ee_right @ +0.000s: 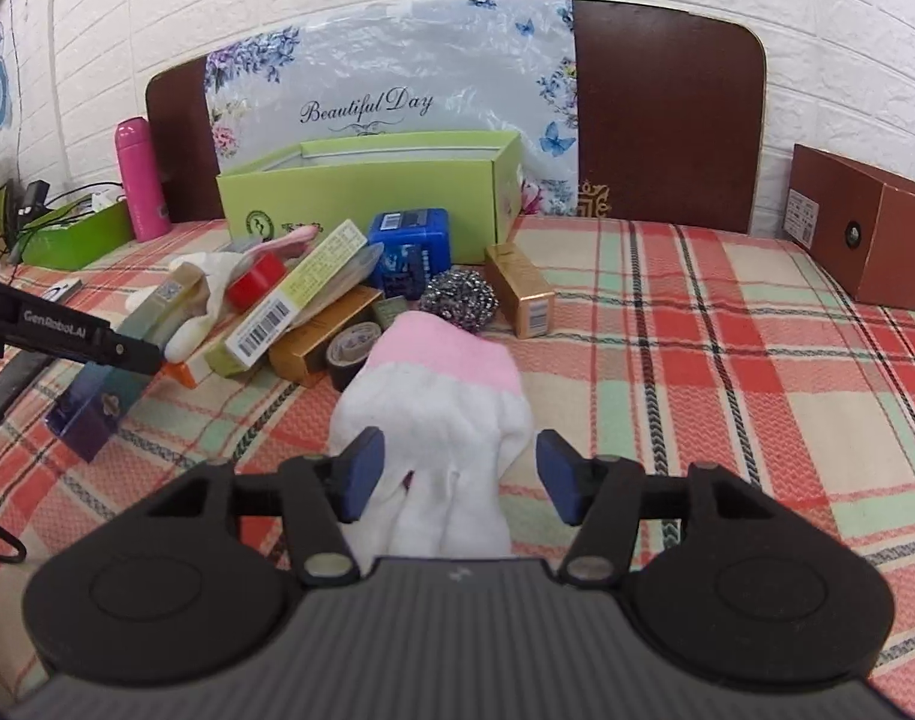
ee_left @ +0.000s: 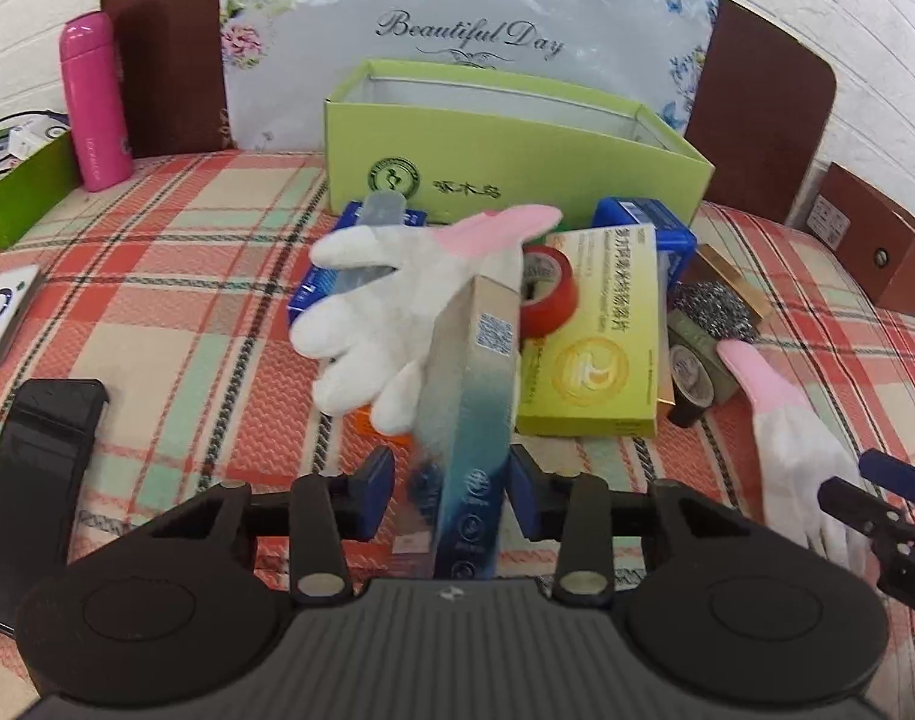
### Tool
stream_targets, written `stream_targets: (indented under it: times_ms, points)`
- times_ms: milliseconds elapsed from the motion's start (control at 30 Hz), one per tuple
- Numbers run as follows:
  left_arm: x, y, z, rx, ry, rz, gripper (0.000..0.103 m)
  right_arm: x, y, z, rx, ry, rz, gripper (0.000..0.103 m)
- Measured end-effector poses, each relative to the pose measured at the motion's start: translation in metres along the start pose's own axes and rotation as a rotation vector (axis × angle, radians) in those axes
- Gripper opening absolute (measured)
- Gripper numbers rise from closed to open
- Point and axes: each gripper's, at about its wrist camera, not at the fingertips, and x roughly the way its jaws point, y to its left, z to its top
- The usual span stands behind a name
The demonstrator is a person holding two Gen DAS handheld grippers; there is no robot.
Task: Organize objects
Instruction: 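Grasp the blue-green tube box with the left tool while the right tool lifts the glove, then carry the tube box and glove into the lime-green box and release them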
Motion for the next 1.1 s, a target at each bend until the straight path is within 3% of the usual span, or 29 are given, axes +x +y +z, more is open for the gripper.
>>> stream_targets:
  times_ms: [67, 167, 367, 433, 500, 600, 633, 833, 1100]
  points:
    - [-0.001, -0.001, -0.005, 0.002, -0.009, 0.009, 0.046, 0.003, -0.002, 0.000, 0.005, 0.011, 0.002, 0.056]
    - [0.002, 0.004, -0.008, -0.010, 0.016, -0.003, 0.036, 0.014, 0.002, 0.004, -0.019, 0.028, 0.007, 0.056]
    - [0.001, 0.009, -0.006, -0.043, -0.008, 0.021, 0.037, 0.034, 0.014, 0.010, -0.037, 0.039, 0.026, 0.055]
    - [0.003, 0.010, -0.005, -0.048, -0.001, 0.006, 0.037, 0.035, 0.015, 0.007, -0.036, 0.047, 0.035, 0.044]
    - [0.003, 0.009, -0.006, -0.044, 0.003, -0.014, 0.026, 0.035, 0.014, 0.004, -0.032, 0.063, 0.050, 0.028]
    - [-0.001, 0.005, -0.008, -0.022, 0.004, -0.022, 0.023, 0.031, 0.013, 0.002, -0.023, 0.063, 0.060, 0.012]
    - [-0.004, 0.005, -0.008, -0.020, 0.003, -0.034, 0.023, 0.028, 0.013, 0.003, -0.018, 0.059, 0.070, 0.012]
    - [-0.034, -0.004, 0.005, 0.012, -0.065, -0.094, 0.023, 0.000, 0.011, 0.020, 0.037, -0.042, 0.172, 0.010]
    - [-0.058, -0.015, 0.062, 0.030, -0.209, -0.121, 0.023, -0.013, 0.009, 0.076, 0.051, -0.238, 0.212, 0.010]
